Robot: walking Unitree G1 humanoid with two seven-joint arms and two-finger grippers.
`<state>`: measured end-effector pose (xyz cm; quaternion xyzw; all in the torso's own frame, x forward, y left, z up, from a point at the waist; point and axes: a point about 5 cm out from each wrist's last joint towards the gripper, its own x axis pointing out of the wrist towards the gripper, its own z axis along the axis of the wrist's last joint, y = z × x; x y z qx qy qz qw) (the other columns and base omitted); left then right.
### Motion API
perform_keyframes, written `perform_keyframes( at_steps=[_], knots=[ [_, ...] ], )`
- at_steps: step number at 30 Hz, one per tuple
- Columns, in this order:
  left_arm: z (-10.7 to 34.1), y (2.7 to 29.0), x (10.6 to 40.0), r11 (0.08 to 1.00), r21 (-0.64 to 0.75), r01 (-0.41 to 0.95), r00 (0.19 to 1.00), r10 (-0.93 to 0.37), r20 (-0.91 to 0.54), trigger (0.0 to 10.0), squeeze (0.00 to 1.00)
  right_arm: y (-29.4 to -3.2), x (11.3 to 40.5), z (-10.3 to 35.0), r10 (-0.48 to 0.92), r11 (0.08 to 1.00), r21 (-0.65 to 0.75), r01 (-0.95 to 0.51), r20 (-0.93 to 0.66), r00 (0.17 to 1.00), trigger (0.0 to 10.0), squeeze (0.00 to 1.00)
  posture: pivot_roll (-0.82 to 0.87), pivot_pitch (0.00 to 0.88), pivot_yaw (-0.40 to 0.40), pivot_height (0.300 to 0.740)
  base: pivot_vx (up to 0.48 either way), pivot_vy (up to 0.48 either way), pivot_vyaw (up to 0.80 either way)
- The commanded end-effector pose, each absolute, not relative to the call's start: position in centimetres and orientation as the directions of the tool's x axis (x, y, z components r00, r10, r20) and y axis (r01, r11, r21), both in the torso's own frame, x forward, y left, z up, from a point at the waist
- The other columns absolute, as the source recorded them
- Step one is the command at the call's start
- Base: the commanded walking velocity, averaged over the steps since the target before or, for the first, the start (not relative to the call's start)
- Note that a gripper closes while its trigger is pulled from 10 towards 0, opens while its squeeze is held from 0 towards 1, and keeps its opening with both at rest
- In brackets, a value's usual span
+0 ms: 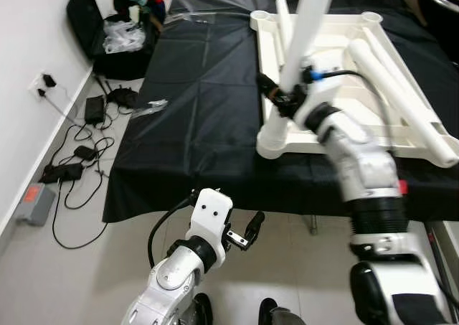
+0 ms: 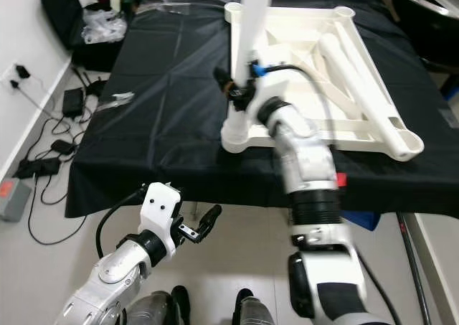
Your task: Building children table
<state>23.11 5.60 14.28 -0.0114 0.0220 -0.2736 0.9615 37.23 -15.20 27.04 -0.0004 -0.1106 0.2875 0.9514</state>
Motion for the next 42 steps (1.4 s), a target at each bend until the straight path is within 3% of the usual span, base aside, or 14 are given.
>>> perform_keyframes(
  at_steps=[1, 8, 9, 14, 18, 19, 20, 26, 35, 38, 42],
  knots=[
    [14.0, 5.5, 22.9, 0.849, -0.026, 0.527, 0.848, -0.528, -0.055, 10.0, 0.0, -15.2, 37.4, 27.2, 0.586, 0.807, -0.067, -0.587, 0.222, 0.779, 10.0, 1.0, 0.16, 0.23, -0.027, 0.74, 0.0, 0.0, 0.0],
    [14.0, 5.6, 22.9, 0.852, -0.024, 0.523, 0.85, -0.524, -0.055, 10.0, 0.0, -15.1, 38.2, 28.0, 0.657, 0.75, -0.09, -0.656, 0.222, 0.721, 10.0, 1.0, 0.16, 0.235, -0.031, 0.74, 0.0, 0.0, 0.0],
    [13.9, 5.6, 22.9, 0.852, -0.025, 0.522, 0.851, -0.523, -0.056, 10.0, 0.0, -15.0, 38.2, 28.4, 0.699, 0.709, -0.09, -0.699, 0.225, 0.679, 10.0, 0.0, 0.16, 0.235, -0.032, 0.74, 0.0, 0.0, 0.0],
    [13.9, 5.6, 22.9, 0.855, -0.026, 0.519, 0.853, -0.519, -0.056, 10.0, 0.0, -14.7, 38.0, 29.7, 0.844, 0.513, -0.056, -0.856, 0.211, 0.492, 10.0, 0.0, 0.16, 0.238, -0.035, 0.74, 0.0, 0.0, 0.0],
    [13.9, 5.6, 22.9, 0.855, -0.026, 0.518, 0.853, -0.518, -0.056, 10.0, 0.0, -14.6, 38.1, 30.1, 0.87, 0.466, -0.049, -0.884, 0.211, 0.447, 10.0, 0.0, 0.16, 0.239, -0.036, 0.74, 0.0, 0.0, 0.0],
    [13.9, 5.6, 23.0, 0.855, -0.026, 0.517, 0.854, -0.518, -0.055, 10.0, 0.0, -14.5, 38.2, 30.1, 0.872, 0.46, -0.046, -0.887, 0.214, 0.441, 8.7, 0.0, 0.16, 0.239, -0.035, 0.74, 0.0, 0.0, 0.0],
    [13.9, 5.6, 23.0, 0.855, -0.026, 0.518, 0.854, -0.518, -0.055, 10.0, 0.0, -14.4, 38.4, 30.1, 0.872, 0.459, -0.047, -0.887, 0.215, 0.44, 0.2, 0.0, 0.16, 0.239, -0.035, 0.74, 0.0, 0.0, 0.0],
    [13.9, 5.6, 23.0, 0.856, -0.025, 0.517, 0.854, -0.517, -0.055, 10.0, 0.0, -14.1, 38.4, 29.9, 0.872, 0.455, -0.057, -0.889, 0.227, 0.433, 0.0, 0.0, 0.17, 0.238, -0.033, 0.74, 0.0, 0.0, 0.0],
    [13.9, 5.7, 23.1, 0.857, -0.024, 0.515, 0.855, -0.516, -0.056, 10.0, 0.0, -14.6, 38.6, 29.2, 0.796, 0.587, -0.09, -0.805, 0.25, 0.552, 0.0, 0.0, 0.16, 0.237, -0.03, 0.74, 0.0, 0.0, 0.0],
    [13.9, 5.7, 23.1, 0.856, -0.023, 0.517, 0.854, -0.517, -0.058, 10.0, 0.0, -15.2, 38.7, 28.1, 0.675, 0.736, -0.141, -0.662, 0.213, 0.706, 0.0, 0.0, 0.16, 0.235, -0.026, 0.74, 0.0, 0.0, 0.0],
    [13.9, 5.7, 23.1, 0.855, -0.022, 0.518, 0.853, -0.518, -0.06, 10.0, 0.0, -15.2, 38.7, 27.2, 0.587, 0.81, -0.139, -0.57, 0.181, 0.789, 0.0, 0.0, 0.16, 0.235, -0.026, 0.74, 0.0, 0.0, 0.0]
  ],
)
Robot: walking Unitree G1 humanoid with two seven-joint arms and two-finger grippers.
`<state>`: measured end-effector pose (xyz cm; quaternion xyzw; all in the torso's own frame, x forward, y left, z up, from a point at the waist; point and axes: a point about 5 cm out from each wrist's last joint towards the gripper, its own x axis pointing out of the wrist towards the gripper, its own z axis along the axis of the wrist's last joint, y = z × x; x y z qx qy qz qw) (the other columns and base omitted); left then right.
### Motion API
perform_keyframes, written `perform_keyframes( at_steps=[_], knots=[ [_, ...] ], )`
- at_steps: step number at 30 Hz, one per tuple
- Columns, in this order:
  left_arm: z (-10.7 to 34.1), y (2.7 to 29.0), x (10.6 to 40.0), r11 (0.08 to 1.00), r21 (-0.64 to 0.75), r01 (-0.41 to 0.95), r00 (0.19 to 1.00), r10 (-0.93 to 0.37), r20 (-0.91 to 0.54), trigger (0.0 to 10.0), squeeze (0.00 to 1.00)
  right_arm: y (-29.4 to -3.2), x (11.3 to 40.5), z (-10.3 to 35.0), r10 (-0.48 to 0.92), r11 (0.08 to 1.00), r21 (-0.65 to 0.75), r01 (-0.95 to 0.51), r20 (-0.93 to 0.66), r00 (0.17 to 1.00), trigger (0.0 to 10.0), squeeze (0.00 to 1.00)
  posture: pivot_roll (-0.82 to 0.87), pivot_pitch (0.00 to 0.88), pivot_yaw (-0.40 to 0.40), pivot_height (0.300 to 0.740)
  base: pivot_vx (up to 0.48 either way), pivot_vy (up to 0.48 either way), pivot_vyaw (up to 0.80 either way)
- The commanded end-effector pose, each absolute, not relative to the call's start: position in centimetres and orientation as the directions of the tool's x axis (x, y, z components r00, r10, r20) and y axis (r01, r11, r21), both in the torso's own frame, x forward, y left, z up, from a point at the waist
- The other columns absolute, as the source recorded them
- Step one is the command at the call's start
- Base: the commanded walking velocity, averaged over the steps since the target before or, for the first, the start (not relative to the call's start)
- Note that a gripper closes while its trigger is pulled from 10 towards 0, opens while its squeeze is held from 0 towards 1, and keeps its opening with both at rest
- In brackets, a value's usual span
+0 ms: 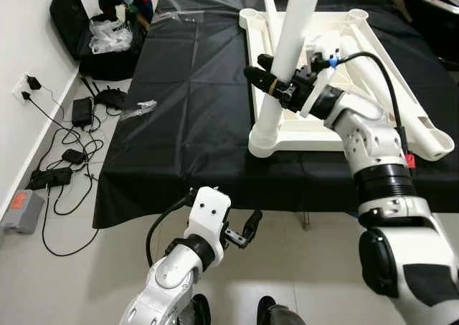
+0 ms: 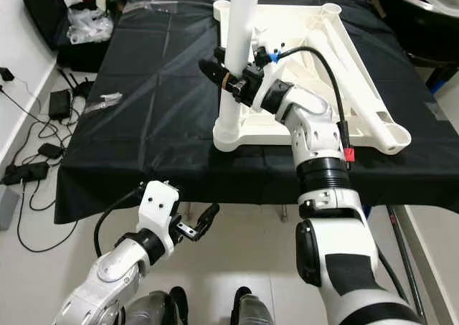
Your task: Building children table
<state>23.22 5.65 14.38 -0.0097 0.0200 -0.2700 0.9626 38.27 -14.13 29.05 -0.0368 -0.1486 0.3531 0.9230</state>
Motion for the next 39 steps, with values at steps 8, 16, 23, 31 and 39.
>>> perform_keyframes(
  at_steps=[8, 16, 23, 31, 39],
  knots=[
    [13.9, 5.7, 23.0, 0.855, -0.019, 0.518, 0.853, -0.518, -0.063, 10.0, 0.0, -15.4, 38.5, 26.5, 0.02, 1.0, 0.019, -0.025, 0.202, 0.979, 0.0, 0.0, 0.16, 0.235, -0.027, 0.74, 0.0, 0.0, 0.0],
    [13.9, 5.6, 23.0, 0.855, -0.018, 0.519, 0.853, -0.519, -0.063, 10.0, 0.0, -13.4, 37.9, 27.0, -0.14, 0.988, 0.088, 0.123, 0.229, 0.963, 0.0, 0.0, 0.16, 0.23, -0.029, 0.74, 0.0, 0.0, 0.0],
    [13.8, 5.6, 22.9, 0.857, -0.021, 0.516, 0.854, -0.516, -0.064, 10.0, 0.0, -10.7, 38.0, 26.6, 0.032, 0.994, 0.099, -0.054, 0.213, 0.977, 10.0, 1.0, 0.15, 0.226, -0.032, 0.74, 0.0, 0.0, 0.0],
    [13.8, 5.6, 22.8, 0.857, -0.022, 0.515, 0.855, -0.515, -0.065, 10.0, 0.0, -12.8, 39.0, 27.1, 0.127, 0.987, 0.072, -0.145, 0.215, 0.968, 10.0, 0.0, 0.16, 0.225, -0.031, 0.74, 0.0, 0.0, 0.0],
    [13.8, 5.7, 22.8, 0.855, -0.02, 0.517, 0.853, -0.518, -0.066, 10.0, 0.0, -13.2, 38.8, 29.6, 0.564, 0.81, 0.005, -0.587, 0.271, 0.78, 10.0, 0.0, 0.15, 0.227, -0.032, 0.74, 0.0, 0.0, 0.0]
  ],
)
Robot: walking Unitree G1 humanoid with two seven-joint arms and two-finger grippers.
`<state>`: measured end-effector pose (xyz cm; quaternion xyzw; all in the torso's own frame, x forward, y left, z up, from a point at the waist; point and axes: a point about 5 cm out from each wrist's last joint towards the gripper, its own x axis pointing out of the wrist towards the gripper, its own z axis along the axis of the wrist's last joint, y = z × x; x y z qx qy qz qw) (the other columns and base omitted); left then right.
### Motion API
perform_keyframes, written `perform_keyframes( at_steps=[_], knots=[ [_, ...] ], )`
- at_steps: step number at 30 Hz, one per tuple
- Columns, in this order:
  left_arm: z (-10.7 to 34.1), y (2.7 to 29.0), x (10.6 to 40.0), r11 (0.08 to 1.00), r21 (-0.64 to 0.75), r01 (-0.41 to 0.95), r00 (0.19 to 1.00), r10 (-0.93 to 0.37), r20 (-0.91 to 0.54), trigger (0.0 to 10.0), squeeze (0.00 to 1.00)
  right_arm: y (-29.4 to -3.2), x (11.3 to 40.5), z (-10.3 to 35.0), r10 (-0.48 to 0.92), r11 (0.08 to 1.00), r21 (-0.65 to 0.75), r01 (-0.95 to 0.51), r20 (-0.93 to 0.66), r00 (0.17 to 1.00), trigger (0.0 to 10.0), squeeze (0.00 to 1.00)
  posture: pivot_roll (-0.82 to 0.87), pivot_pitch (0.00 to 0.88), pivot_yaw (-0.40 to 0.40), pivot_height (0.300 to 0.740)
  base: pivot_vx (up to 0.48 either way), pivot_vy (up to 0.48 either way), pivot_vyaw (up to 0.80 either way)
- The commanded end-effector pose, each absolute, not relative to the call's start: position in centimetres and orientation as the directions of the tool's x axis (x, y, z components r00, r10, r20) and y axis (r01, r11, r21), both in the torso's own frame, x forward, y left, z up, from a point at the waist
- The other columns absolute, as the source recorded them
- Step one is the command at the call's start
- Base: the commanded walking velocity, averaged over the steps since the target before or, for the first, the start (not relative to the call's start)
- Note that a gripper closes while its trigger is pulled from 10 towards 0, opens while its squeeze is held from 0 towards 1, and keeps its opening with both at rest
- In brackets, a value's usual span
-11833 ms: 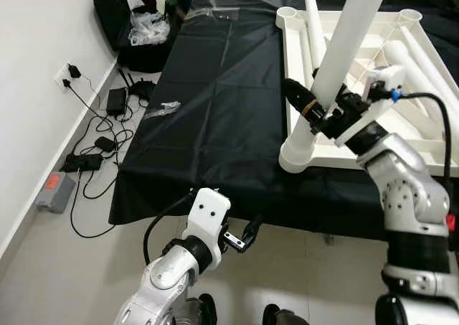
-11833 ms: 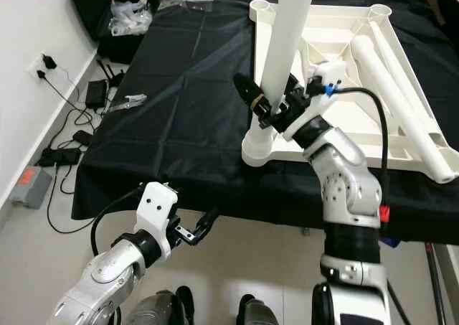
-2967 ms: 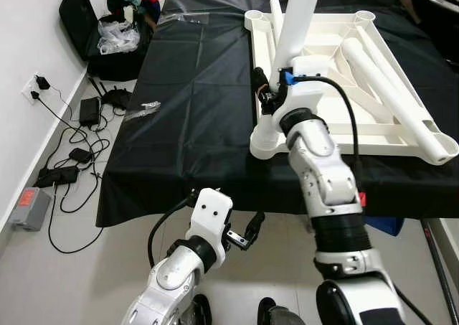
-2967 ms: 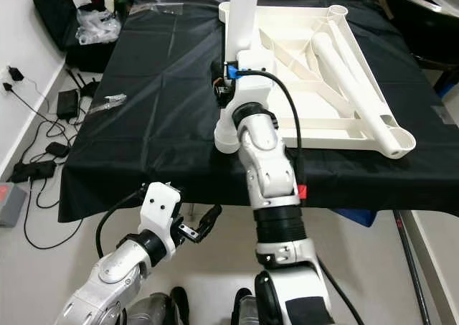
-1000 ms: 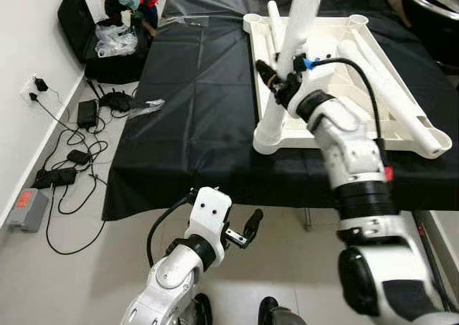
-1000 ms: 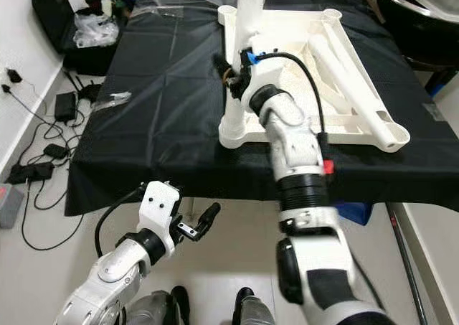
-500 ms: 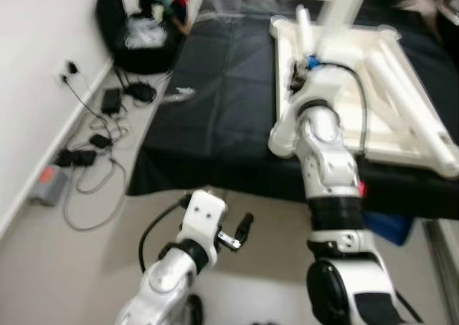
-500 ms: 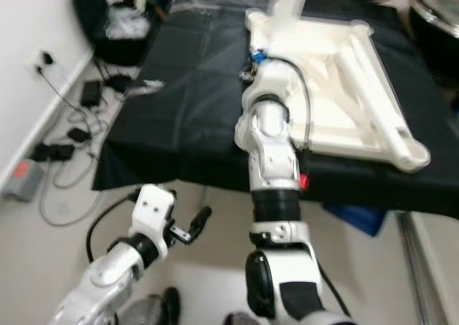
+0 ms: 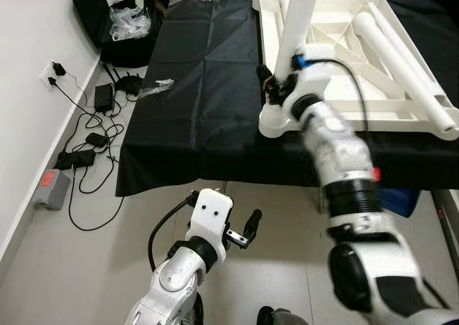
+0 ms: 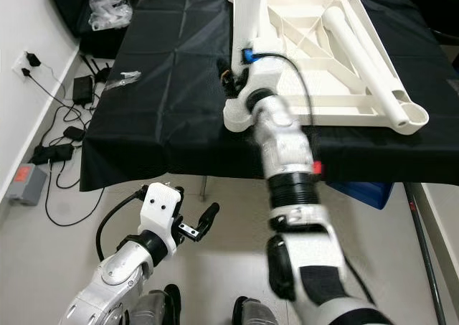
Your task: Building children table
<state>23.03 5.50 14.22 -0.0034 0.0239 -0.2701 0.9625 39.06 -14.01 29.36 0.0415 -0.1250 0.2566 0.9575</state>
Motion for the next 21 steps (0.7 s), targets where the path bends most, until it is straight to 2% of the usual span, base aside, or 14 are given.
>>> perform_keyframes(
  at_steps=[1, 3, 4, 5, 6, 9, 14, 21],
  knots=[
    [13.8, 5.7, 22.8, 0.855, -0.021, 0.517, 0.853, -0.518, -0.067, 10.0, 0.0, -13.1, 38.7, 29.7, 0.603, 0.783, -0.02, -0.621, 0.267, 0.752, 10.0, 0.0, 0.15, 0.227, -0.032, 0.74, 0.0, 0.0, 0.0],
    [13.8, 5.7, 22.8, 0.855, -0.02, 0.517, 0.853, -0.518, -0.066, 10.0, 0.0, -12.9, 38.1, 29.8, 0.683, 0.716, -0.054, -0.696, 0.262, 0.682, 10.0, 0.0, 0.15, 0.227, -0.032, 0.74, 0.0, 0.0, 0.0],
    [13.8, 5.7, 22.8, 0.855, -0.02, 0.517, 0.853, -0.518, -0.066, 10.0, 0.0, -12.9, 38.1, 29.8, 0.683, 0.716, -0.054, -0.696, 0.262, 0.682, 10.0, 0.0, 0.15, 0.227, -0.032, 0.74, 0.0, 0.0, 0.0],
    [13.8, 5.7, 22.9, 0.856, -0.02, 0.516, 0.854, -0.516, -0.066, 10.0, 0.0, -12.7, 37.8, 30.1, 0.727, 0.669, -0.071, -0.74, 0.27, 0.632, 10.0, 0.0, 0.16, 0.233, -0.033, 0.74, 0.0, 0.0, 0.0],
    [13.8, 5.7, 22.9, 0.856, -0.02, 0.516, 0.854, -0.516, -0.066, 10.0, 0.0, -12.7, 37.8, 30.1, 0.727, 0.669, -0.071, -0.74, 0.27, 0.632, 10.0, 0.0, 0.16, 0.233, -0.033, 0.74, 0.0, 0.0, 0.0],
    [13.8, 5.7, 22.9, 0.857, -0.019, 0.515, 0.855, -0.515, -0.067, 10.0, 0.0, -12.5, 36.9, 30.6, 0.833, 0.521, -0.085, -0.849, 0.266, 0.485, 10.0, 0.0, 0.16, 0.236, -0.032, 0.74, 0.0, 0.0, 0.0],
    [13.9, 5.6, 22.9, 0.857, -0.02, 0.516, 0.854, -0.516, -0.064, 10.0, 0.0, -12.4, 37.7, 31.1, 0.884, 0.457, -0.158, -0.875, 0.194, 0.426, 10.0, 0.0, 0.16, 0.241, -0.035, 0.74, 0.0, 0.0, 0.0],
    [14.0, 5.6, 22.9, 0.858, -0.022, 0.514, 0.856, -0.514, -0.062, 10.0, 0.0, -11.8, 37.7, 31.2, 0.913, 0.403, -0.185, -0.896, 0.155, 0.378, 10.0, 0.0, 0.17, 0.246, -0.039, 0.74, 0.0, 0.0, 0.0]
  ],
)
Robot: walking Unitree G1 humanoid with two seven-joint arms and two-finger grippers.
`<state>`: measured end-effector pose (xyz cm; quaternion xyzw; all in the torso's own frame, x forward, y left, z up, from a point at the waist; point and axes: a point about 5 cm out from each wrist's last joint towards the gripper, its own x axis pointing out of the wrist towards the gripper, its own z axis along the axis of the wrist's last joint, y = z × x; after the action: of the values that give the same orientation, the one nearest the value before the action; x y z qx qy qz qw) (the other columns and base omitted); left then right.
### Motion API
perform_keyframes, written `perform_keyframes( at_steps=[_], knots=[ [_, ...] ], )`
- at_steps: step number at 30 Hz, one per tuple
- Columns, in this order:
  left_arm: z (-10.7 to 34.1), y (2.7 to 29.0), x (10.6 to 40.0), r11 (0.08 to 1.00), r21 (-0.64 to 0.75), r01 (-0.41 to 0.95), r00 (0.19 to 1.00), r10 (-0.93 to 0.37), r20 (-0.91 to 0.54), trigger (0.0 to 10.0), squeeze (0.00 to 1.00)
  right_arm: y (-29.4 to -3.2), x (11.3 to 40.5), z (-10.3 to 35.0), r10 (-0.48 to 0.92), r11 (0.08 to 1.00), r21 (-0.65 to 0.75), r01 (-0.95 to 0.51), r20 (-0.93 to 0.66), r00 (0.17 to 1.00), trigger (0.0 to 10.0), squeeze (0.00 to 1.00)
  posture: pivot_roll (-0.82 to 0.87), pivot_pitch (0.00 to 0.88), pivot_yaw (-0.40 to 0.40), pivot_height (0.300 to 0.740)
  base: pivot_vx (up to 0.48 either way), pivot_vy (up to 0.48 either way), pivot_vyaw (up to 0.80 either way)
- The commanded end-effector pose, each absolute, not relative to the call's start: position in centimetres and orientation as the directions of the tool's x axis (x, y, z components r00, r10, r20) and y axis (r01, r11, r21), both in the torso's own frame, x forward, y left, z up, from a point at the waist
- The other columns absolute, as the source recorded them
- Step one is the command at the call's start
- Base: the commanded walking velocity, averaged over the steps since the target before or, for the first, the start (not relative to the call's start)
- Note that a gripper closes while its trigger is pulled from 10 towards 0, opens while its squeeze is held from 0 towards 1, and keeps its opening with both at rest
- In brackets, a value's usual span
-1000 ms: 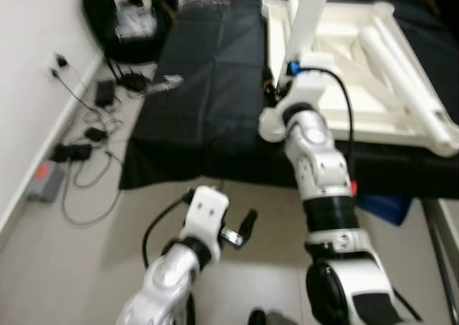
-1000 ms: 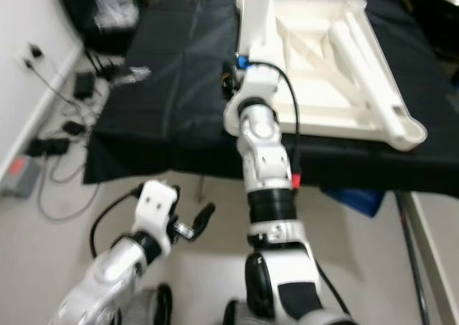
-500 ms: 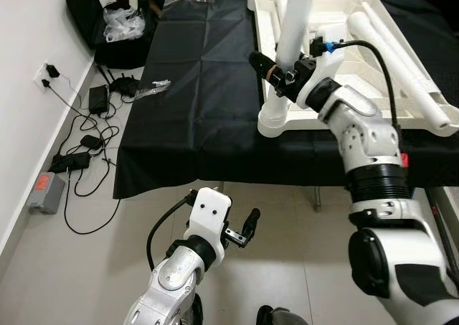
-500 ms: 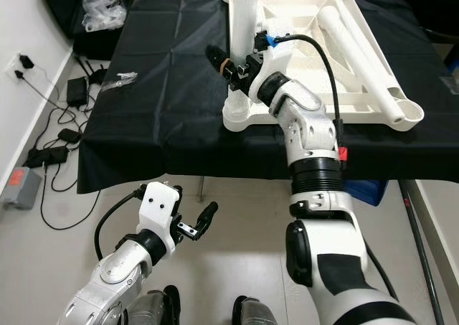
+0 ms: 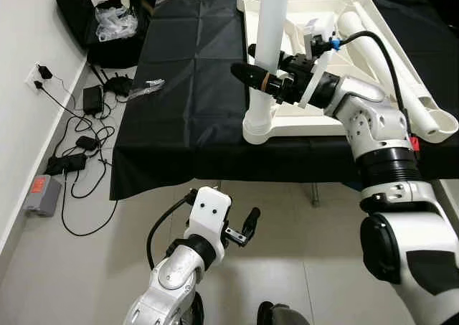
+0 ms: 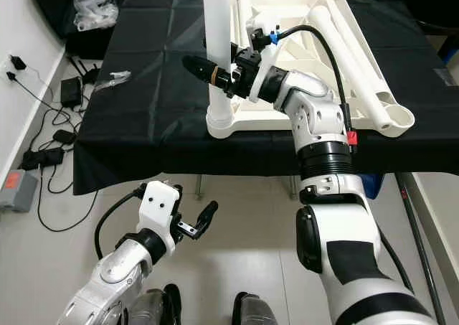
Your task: Building children table
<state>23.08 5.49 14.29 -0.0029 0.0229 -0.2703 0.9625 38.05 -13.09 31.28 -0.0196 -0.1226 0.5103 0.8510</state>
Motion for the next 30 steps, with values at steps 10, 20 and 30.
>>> perform_keyframes(
  at_steps=[10, 20, 30],
  knots=[
    [14.1, 5.6, 22.8, 0.858, -0.027, 0.513, 0.856, -0.513, -0.061, 10.0, 0.0, -10.3, 38.7, 31.1, 0.908, 0.419, -0.234, -0.877, 0.088, 0.41, 10.0, 0.0, 0.16, 0.254, -0.041, 0.74, 0.0, 0.0, 0.0],
    [14.1, 5.6, 22.8, 0.86, -0.027, 0.51, 0.857, -0.511, -0.06, 10.0, 0.0, -9.7, 39.4, 30.5, 0.873, 0.486, -0.224, -0.845, 0.096, 0.477, 0.0, 0.0, 0.16, 0.254, -0.044, 0.74, 0.0, 0.0, 0.0],
    [14.0, 5.6, 22.8, 0.86, -0.026, 0.51, 0.858, -0.51, -0.062, 10.0, 0.0, -12.0, 40.8, 29.2, 0.656, 0.751, -0.181, -0.635, 0.089, 0.75, 0.0, 0.0, 0.16, 0.247, -0.046, 0.74, 0.0, 0.0, 0.0]
  ],
)
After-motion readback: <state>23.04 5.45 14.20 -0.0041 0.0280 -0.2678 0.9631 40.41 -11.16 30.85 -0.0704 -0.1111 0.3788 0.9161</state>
